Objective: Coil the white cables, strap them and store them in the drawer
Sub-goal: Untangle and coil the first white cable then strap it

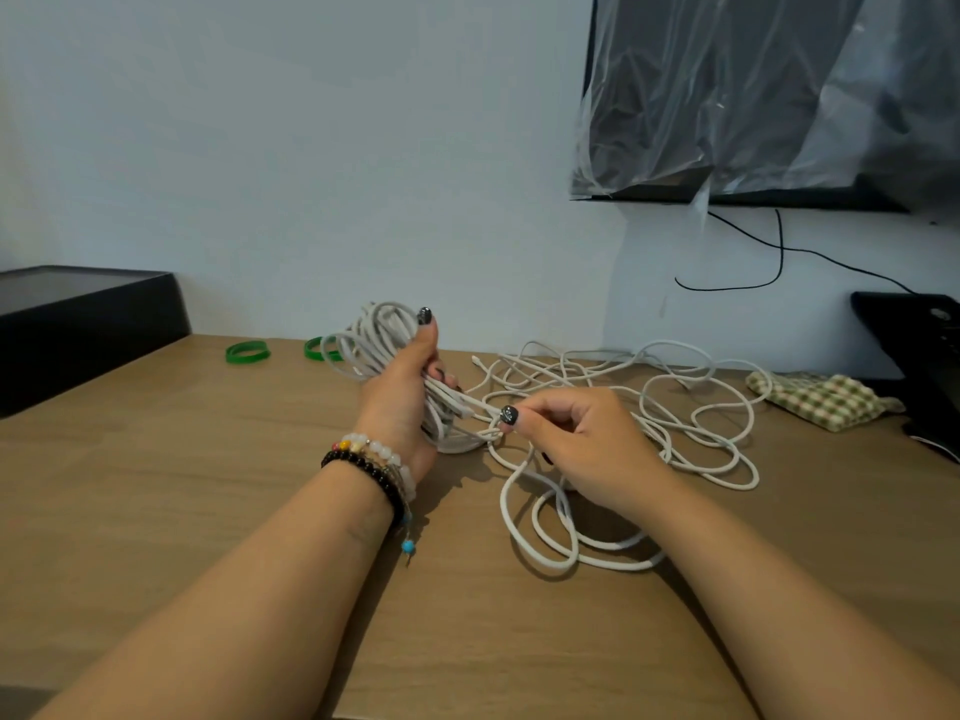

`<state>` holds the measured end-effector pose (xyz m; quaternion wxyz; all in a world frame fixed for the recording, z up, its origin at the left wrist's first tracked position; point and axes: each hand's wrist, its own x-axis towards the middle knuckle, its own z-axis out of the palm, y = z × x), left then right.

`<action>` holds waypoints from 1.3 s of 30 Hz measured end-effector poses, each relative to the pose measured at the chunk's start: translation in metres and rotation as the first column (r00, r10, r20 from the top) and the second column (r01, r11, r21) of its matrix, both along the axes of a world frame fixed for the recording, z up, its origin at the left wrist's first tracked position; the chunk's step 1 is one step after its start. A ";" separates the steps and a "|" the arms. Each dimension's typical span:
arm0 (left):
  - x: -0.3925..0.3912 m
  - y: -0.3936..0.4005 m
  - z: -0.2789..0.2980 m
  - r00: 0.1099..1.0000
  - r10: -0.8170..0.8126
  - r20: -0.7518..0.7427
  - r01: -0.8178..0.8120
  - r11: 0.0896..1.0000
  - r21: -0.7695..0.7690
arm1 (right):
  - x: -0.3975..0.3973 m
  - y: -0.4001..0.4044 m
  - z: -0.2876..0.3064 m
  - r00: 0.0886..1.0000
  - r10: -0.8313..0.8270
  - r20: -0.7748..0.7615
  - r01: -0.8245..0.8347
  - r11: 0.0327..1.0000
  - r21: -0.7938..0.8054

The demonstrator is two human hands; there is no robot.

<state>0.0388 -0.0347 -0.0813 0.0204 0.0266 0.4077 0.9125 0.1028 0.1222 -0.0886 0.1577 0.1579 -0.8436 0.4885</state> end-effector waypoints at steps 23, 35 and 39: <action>0.015 0.005 0.001 0.969 -0.124 -0.213 0.011 0.885 -0.465 | -0.005 0.012 0.002 0.937 -0.335 -0.104 0.343 0.937 0.072; 0.023 0.030 -0.016 0.708 -0.411 -0.574 -0.487 0.303 -0.819 | 0.004 0.001 0.013 0.836 -0.296 -0.461 0.419 0.888 0.189; 0.030 0.034 -0.015 0.788 -0.366 -0.495 -0.436 0.235 -0.869 | 0.002 0.003 0.010 0.813 -0.417 -0.407 0.546 0.790 0.280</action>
